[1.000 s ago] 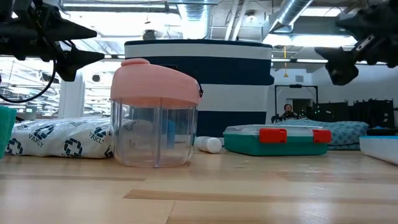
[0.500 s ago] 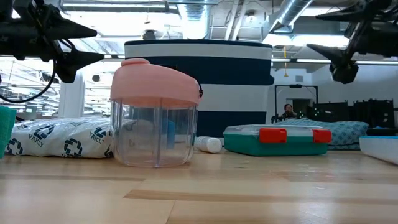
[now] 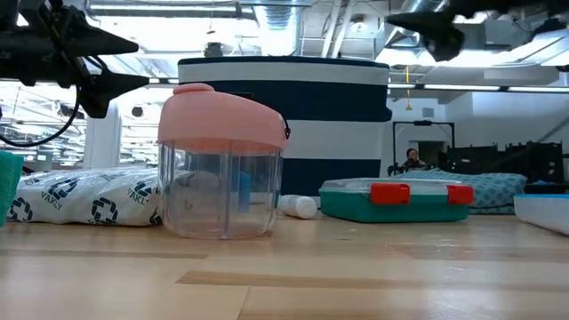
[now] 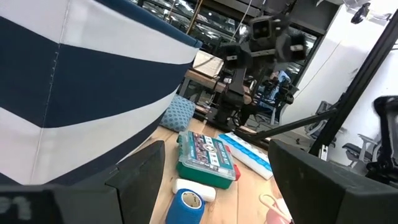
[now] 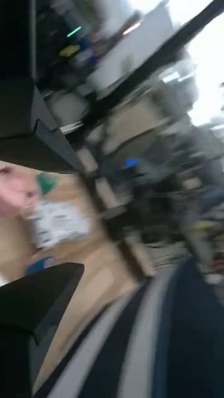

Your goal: Pick & place medical supplies in basket/bin

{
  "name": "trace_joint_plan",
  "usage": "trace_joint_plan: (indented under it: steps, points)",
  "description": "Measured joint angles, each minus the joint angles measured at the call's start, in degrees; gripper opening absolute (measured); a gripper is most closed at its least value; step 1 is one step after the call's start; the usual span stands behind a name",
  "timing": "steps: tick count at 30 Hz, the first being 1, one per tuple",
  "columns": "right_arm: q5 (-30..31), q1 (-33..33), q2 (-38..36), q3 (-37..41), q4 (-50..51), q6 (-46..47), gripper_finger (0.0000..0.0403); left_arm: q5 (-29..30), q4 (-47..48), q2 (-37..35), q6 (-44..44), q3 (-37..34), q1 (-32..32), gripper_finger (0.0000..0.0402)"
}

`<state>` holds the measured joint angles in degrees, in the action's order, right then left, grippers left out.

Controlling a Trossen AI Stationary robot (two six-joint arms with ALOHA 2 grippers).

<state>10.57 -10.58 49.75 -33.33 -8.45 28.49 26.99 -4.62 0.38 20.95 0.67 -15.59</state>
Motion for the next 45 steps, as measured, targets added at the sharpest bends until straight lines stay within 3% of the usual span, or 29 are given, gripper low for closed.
trace_joint_plan:
  steps: [8,16,22,31,45]
  points:
    - [-3.17,-3.41,21.23,-17.03,3.87,-0.67,0.0202,-2.79,0.02,0.00,-0.09,0.00,-0.02,0.0276]
    - [-9.42,-3.52,32.21,-26.90,5.53,-0.12,0.0194,-3.32,0.04,0.00,0.09,0.00,-0.02,0.0276]
    - [-12.22,-3.45,39.32,-33.65,14.66,2.41,0.0200,-6.01,0.17,-0.02,6.92,0.00,-0.02,0.0276]
    - [-12.31,-5.75,46.87,-35.31,15.14,8.97,0.0198,-14.18,-0.45,0.01,9.30,1.43,-0.13,0.0276]
    - [-11.78,-6.32,51.81,-35.33,10.88,10.61,0.0197,-17.64,-0.11,4.03,6.15,9.79,-2.20,0.0276]
